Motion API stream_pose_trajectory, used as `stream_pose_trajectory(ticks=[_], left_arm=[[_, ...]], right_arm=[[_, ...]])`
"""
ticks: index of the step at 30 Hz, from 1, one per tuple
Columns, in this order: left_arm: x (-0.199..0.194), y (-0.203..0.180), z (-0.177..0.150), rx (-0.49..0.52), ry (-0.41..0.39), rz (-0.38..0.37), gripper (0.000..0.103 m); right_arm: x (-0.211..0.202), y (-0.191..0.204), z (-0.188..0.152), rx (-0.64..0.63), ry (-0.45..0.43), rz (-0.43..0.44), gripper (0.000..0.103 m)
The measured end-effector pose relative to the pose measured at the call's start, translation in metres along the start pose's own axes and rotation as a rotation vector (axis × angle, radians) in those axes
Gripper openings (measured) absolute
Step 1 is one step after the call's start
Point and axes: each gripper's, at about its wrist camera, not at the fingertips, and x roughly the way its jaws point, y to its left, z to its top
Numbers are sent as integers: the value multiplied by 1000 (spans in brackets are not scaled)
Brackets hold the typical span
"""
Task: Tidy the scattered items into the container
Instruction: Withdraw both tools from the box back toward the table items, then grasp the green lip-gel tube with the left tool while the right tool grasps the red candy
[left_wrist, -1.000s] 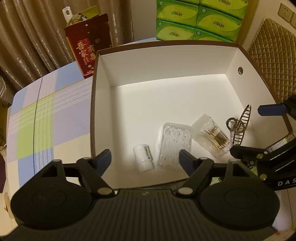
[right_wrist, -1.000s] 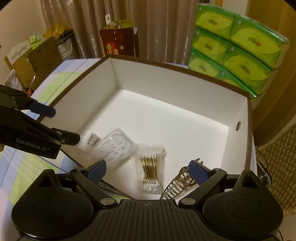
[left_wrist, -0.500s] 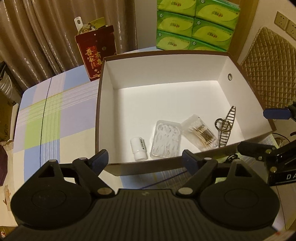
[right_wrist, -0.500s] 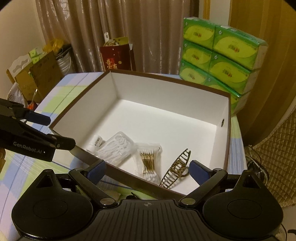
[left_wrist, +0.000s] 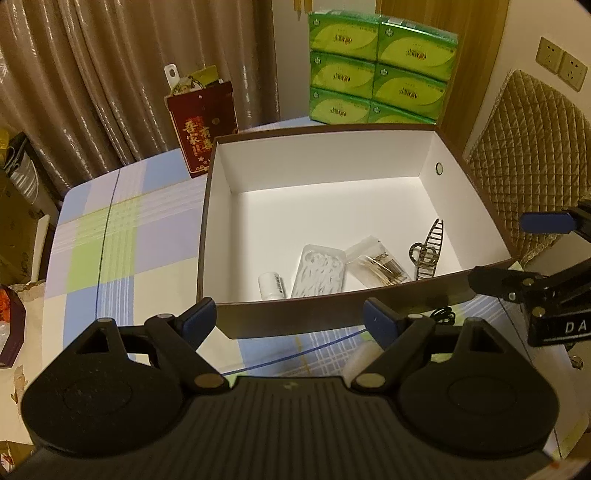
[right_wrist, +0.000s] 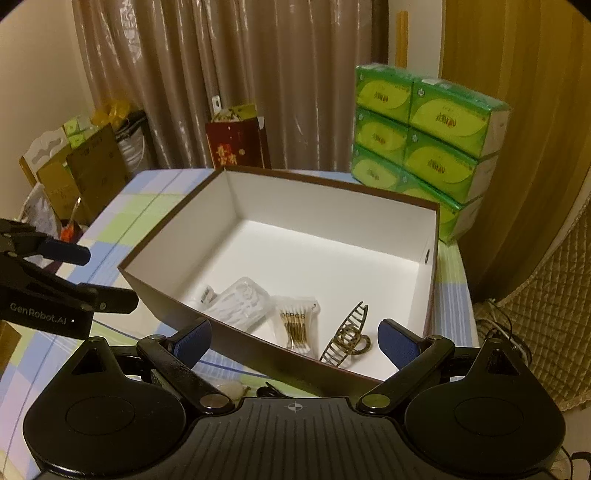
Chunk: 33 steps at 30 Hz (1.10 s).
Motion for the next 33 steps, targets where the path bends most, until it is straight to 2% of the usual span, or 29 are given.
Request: stream_pose_trajectory(ticks=[8,18,25,33], left_arm=[[-15,-2,-18,-32,-9,16,84],[-37,-5,-57,-69,-23,42,84],[-42,-4,-92,-101,-13,65,84],[-34,4,-125,-106,22,47,82]], right_arm=[[-10,1,-13,-7,-11,26,94],[-28,2,-34,10,-49,41,94],[-31,0,-60,49,-32,47,94],[-22,1,-102,132,44,9,94]])
